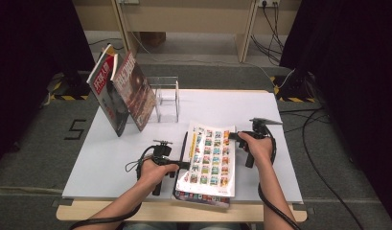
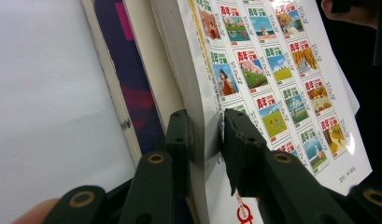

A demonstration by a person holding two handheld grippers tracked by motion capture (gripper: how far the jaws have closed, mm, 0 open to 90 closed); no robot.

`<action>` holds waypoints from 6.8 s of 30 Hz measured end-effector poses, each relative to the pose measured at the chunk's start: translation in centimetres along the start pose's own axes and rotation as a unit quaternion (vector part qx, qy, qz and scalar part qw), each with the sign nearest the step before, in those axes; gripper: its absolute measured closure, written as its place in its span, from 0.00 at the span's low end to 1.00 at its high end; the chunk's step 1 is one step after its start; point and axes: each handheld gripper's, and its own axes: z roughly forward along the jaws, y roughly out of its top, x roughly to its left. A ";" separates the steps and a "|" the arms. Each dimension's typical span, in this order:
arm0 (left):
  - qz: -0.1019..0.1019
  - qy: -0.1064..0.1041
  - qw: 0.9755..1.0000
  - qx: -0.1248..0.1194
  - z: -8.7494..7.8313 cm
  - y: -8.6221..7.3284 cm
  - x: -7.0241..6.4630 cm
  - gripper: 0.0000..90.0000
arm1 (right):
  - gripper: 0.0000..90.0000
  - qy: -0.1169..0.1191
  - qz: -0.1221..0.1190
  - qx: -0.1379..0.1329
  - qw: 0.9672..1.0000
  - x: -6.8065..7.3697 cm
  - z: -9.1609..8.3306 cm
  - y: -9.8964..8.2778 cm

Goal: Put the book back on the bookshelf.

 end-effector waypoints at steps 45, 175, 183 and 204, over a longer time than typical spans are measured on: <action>0.028 0.006 0.998 -0.065 -5.5 -1.3 0.7 0.66 | 0.82 0.030 -0.109 -0.090 0.990 6.8 -2.9 -1.6; 0.055 0.100 0.980 -0.164 -11.6 -7.7 3.9 0.60 | 0.82 0.029 -0.285 -0.351 0.891 27.5 1.1 0.6; 0.054 0.099 0.980 -0.165 -11.6 -7.6 4.0 0.60 | 0.82 0.014 -0.288 -0.365 0.885 28.0 1.8 1.5; 0.051 0.094 0.981 -0.162 -11.6 -7.7 4.4 0.60 | 0.82 -0.009 -0.282 -0.377 0.882 27.7 4.9 2.7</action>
